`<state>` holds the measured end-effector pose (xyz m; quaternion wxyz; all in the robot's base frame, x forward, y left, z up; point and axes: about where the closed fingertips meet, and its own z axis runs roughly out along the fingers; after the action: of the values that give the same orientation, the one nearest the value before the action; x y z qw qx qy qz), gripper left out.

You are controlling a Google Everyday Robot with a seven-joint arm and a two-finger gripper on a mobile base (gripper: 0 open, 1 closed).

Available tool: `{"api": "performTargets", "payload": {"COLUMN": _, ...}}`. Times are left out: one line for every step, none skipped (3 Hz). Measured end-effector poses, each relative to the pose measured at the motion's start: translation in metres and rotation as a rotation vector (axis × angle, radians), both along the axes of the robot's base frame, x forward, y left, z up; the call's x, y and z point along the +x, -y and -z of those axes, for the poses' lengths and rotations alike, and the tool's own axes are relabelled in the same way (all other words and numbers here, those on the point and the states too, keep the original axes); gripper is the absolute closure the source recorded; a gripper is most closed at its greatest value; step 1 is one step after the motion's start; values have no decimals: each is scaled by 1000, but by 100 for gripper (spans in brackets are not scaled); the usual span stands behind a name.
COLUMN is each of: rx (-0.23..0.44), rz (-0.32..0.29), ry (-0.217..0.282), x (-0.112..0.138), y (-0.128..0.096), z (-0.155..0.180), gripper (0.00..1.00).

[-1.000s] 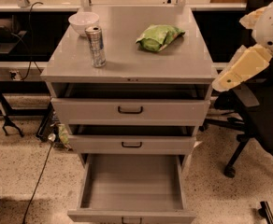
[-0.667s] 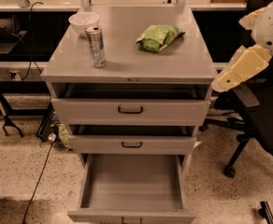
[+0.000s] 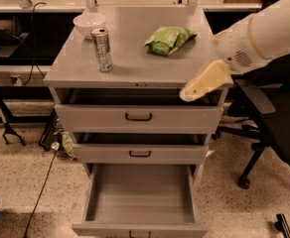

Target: Place redbull can into bottom drawer

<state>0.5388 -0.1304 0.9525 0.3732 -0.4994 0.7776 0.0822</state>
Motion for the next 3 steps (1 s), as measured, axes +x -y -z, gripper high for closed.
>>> {"api": "performTargets", "payload": {"rx": 92, "rz": -31, "ry": 1, "x": 25, "y": -39, "z": 12, "gripper": 0}}
{"api": "performTargets", "payload": {"rx": 158, "rz": -66, "ry": 9, "x": 52, "y": -84, "z": 18, "gripper": 0}}
{"api": "performTargets", "payload": {"rx": 242, "rz": -118, "ry": 8, "x": 79, "y": -135, "z": 16, "gripper": 0}}
